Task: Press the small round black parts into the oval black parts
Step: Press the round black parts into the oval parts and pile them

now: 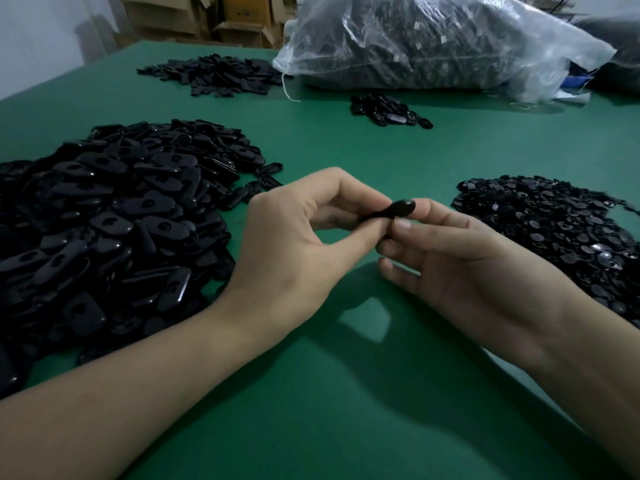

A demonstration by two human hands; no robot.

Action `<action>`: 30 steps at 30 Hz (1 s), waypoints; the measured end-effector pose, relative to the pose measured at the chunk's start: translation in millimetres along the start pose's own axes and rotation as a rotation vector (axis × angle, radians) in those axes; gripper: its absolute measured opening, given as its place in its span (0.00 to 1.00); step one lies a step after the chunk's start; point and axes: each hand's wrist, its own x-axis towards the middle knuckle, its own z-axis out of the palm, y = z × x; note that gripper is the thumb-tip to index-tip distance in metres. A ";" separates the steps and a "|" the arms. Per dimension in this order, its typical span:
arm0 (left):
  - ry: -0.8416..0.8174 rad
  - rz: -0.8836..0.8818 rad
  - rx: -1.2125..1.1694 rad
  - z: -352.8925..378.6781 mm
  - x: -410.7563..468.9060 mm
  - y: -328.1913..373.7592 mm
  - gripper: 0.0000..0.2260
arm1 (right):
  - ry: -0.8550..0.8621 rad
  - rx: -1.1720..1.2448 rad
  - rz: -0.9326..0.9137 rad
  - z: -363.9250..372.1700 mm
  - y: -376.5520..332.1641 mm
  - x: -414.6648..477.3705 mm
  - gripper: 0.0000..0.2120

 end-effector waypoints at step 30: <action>-0.179 -0.403 -0.369 -1.6 3.6 -7.8 0.08 | 0.154 -1.527 -0.830 -8.3 -18.4 -9.3 0.03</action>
